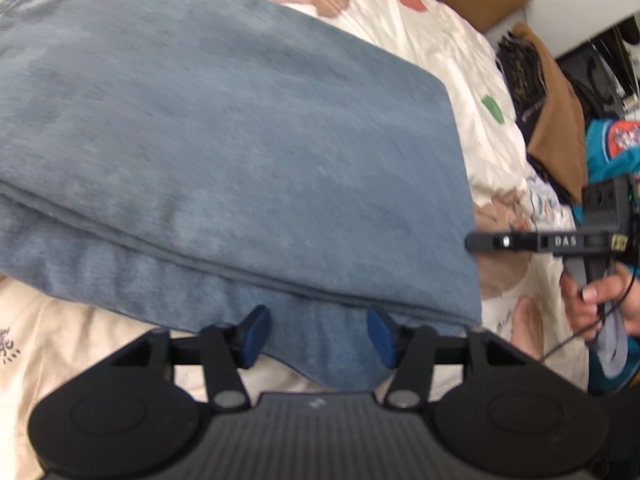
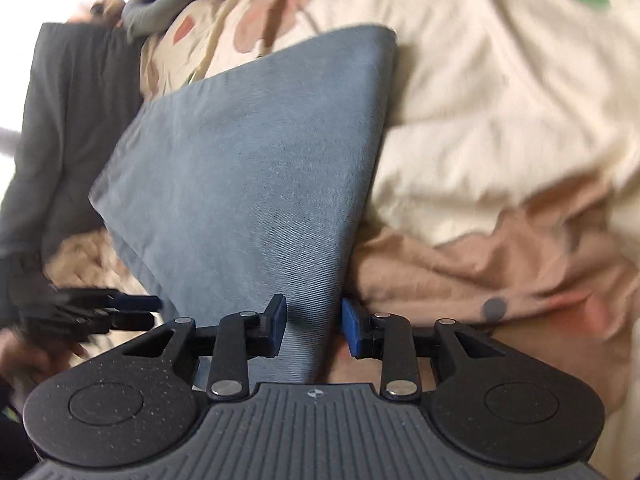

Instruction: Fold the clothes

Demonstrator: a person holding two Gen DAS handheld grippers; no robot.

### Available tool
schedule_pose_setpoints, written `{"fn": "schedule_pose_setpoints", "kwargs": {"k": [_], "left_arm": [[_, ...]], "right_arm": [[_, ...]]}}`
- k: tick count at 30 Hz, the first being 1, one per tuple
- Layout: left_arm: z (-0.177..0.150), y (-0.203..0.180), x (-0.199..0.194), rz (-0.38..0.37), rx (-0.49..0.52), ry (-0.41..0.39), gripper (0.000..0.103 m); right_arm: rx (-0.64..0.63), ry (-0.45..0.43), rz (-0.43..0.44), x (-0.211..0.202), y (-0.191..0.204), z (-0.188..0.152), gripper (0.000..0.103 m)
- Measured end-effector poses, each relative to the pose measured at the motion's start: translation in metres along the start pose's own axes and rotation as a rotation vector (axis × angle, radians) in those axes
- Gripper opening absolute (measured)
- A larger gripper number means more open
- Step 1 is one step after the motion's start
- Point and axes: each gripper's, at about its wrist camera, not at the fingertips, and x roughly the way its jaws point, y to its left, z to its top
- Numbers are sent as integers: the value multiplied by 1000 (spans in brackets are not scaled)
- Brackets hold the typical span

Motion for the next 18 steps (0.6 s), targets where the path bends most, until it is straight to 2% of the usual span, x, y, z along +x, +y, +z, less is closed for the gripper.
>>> {"fn": "schedule_pose_setpoints", "kwargs": {"k": [2,7,11,18], "left_arm": [[3,3,-3,14,-10,-17,65],[7,10,-9,58,-21,-38,72],[7,16,-12,50,-62,-53,72],[7,22,-12,63,-74,-70,72]], "right_arm": [[43,1,32,2,-4,1,34],[26,-7,81,-4,1,11,33],[112,-20,145,-4,-9,11,33],[236,-18,201,19,-31,19,33]]}}
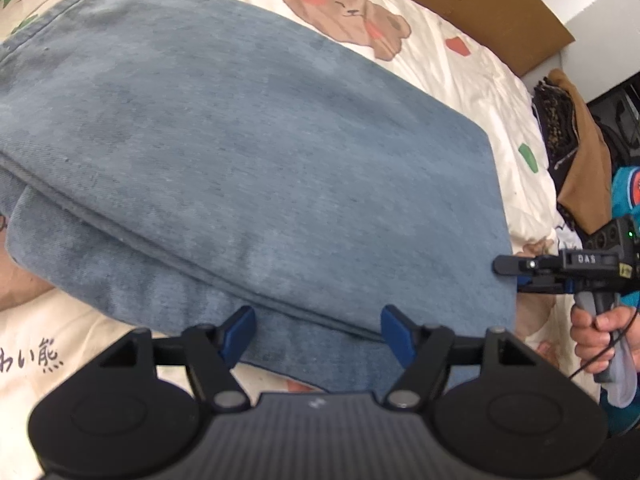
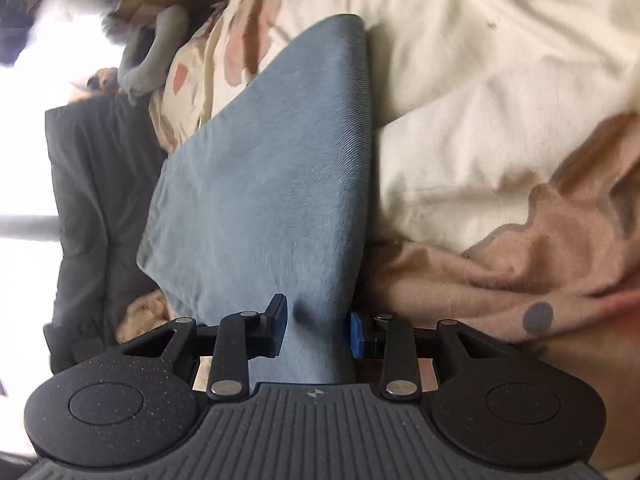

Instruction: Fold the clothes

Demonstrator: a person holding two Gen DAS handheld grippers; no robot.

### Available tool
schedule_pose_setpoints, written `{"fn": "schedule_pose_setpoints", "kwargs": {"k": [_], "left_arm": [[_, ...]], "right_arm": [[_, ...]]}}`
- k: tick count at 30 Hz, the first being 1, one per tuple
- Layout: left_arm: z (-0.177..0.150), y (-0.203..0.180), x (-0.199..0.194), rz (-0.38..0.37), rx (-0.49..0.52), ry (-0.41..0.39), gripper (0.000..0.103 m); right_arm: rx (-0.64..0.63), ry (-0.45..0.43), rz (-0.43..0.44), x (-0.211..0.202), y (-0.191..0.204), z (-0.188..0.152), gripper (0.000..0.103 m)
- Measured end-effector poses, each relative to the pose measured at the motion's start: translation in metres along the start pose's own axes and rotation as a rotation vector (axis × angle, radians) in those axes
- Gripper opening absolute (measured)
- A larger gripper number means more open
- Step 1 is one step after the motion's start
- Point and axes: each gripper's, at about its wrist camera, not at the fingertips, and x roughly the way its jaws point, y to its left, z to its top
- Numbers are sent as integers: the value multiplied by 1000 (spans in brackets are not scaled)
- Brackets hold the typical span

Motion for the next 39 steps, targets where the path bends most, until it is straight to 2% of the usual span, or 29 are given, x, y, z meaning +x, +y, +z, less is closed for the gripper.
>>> {"fn": "schedule_pose_setpoints", "kwargs": {"k": [5,10,16,21,23,24,26,30,35,39], "left_arm": [[-1,1,0,12,4,-10,72],[-1,9,-1,23,-23,-22,72],[0,13,-5,37,-36,-56,72],[-1,15,-3,54,-34,-51,72],[-2,15,-2,59,-23,-49,72],[-2,15,-2,61,-17,-49,72],[-2,14,-2,64,-13,-49,72],[-2,13,-5,52,-23,-56,72],[0,4,-23,87,100,-105,72],[1,8,-31,61,77,-126,72]], "right_arm": [[18,5,25,3,-1,6,25],[70,-6,180,-10,-2,8,23],[53,3,135,7,1,15,24],[35,20,117,27,4,21,24],[10,28,92,34,8,23,18],[-13,32,69,37,11,23,9],[-57,33,40,39,17,23,7],[-81,25,71,28,23,22,5],[-114,4,81,13,43,25,5],[-122,-3,55,1,54,33,5]]}}
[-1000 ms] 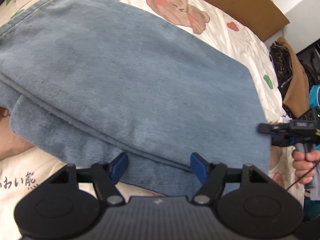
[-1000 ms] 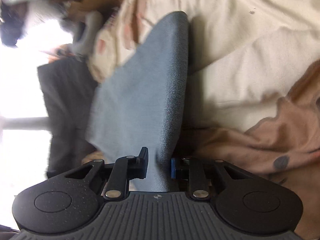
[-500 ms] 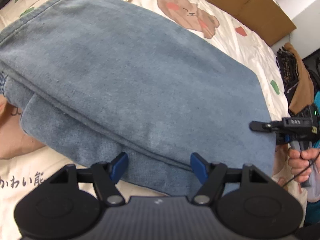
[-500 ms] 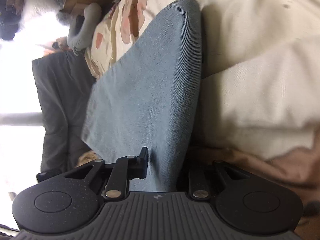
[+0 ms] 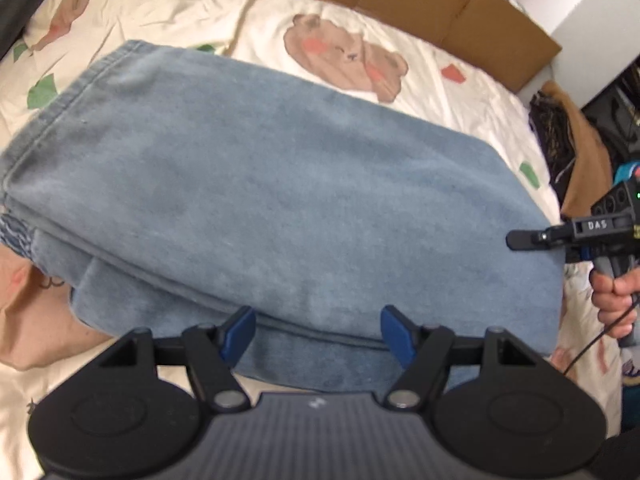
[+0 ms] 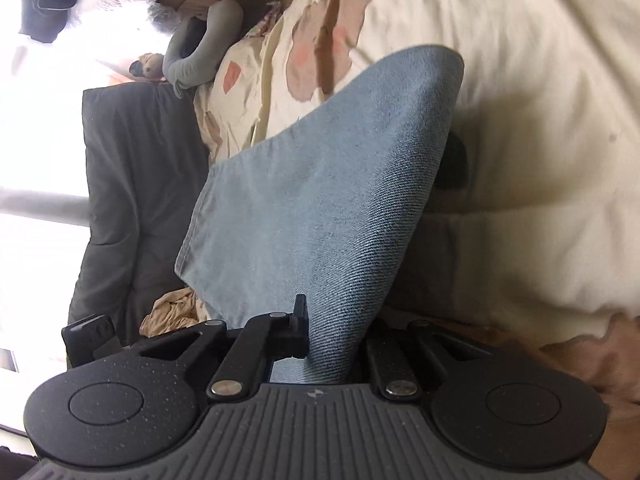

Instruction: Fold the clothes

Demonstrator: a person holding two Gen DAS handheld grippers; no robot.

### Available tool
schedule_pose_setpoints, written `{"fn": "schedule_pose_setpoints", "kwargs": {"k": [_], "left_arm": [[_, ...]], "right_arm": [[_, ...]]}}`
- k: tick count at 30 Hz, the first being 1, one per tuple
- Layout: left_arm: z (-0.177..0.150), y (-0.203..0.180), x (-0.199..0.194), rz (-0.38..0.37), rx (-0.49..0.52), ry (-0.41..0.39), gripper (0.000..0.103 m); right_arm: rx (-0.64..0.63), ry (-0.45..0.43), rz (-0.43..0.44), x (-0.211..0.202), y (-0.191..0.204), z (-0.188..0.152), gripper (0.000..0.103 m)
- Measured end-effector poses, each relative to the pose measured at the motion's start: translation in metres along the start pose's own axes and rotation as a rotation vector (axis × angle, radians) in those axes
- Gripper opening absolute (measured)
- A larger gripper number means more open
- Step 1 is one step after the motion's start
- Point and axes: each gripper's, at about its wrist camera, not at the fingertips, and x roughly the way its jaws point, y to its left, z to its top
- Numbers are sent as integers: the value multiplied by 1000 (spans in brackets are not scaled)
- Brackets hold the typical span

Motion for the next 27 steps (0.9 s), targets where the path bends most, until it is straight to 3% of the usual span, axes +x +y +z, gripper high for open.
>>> {"fn": "schedule_pose_setpoints", "kwargs": {"k": [12,27], "left_arm": [[8,-13,5,-75,28,-16,71],[15,-53,11,-207,91,-28,68]], "right_arm": [[-16,-41,-101,-64,-12,26,5],[5,-156,-225,-143,-25,54,5]]}}
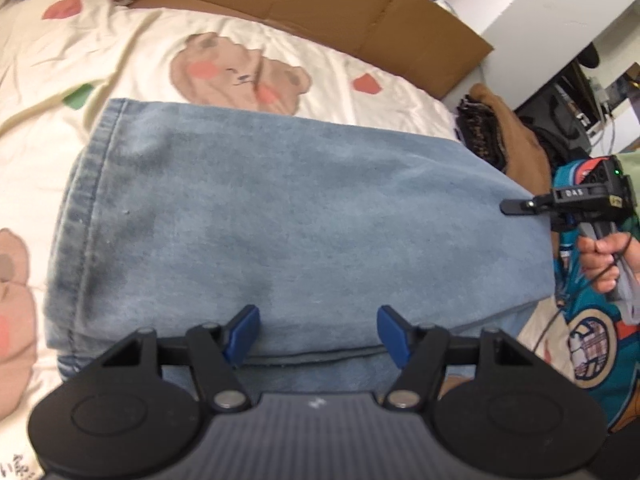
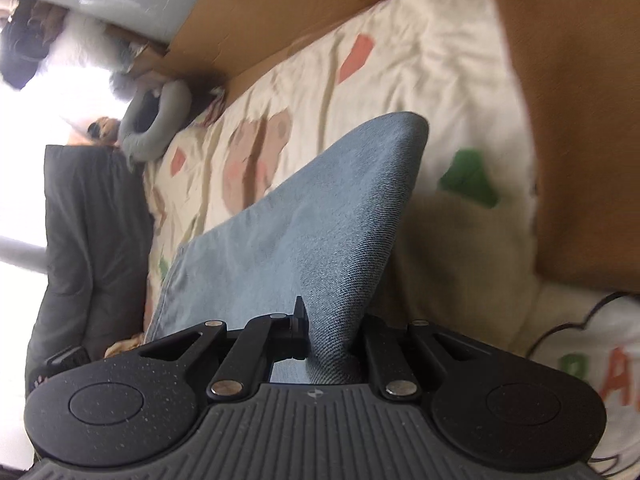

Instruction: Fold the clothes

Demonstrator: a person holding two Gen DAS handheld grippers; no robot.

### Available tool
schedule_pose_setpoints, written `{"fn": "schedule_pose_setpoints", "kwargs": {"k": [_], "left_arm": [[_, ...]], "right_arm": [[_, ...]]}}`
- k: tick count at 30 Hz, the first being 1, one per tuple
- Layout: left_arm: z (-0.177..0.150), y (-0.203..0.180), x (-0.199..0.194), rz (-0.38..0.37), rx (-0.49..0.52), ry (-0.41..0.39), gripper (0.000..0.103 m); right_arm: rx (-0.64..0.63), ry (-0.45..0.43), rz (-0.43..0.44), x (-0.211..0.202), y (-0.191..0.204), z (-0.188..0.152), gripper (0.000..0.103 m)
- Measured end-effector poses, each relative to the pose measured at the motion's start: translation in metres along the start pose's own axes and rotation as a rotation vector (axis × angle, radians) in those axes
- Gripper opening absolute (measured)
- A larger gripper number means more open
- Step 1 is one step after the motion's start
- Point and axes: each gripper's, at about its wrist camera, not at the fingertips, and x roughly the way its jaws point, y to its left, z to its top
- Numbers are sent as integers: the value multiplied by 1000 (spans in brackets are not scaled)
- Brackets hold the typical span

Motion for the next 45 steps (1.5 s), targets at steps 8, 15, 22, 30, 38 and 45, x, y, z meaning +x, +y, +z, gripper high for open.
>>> {"fn": "schedule_pose_setpoints", "kwargs": {"k": [8,15,22,30,38,45], "left_arm": [[6,-14,12,-11,6,14,68],[15,-21,23,-18,1,34,68],[30,-34,32,-5,112,68,68],[52,-53,39,13,216,117,68],[55,-58,62,-17,217,157,65],[47,-64,90,-57,200,165,47]], "right_arm": [[138,44,-27,25,-56,-5,9],[177,61,39,21,-81,-20,20],[214,61,81,8,-99,-49,22],[240,62,85,5,-115,-80,29],[275,8,236,-18,-117,-96,18],[293,2,181,-14,-122,-97,23]]}}
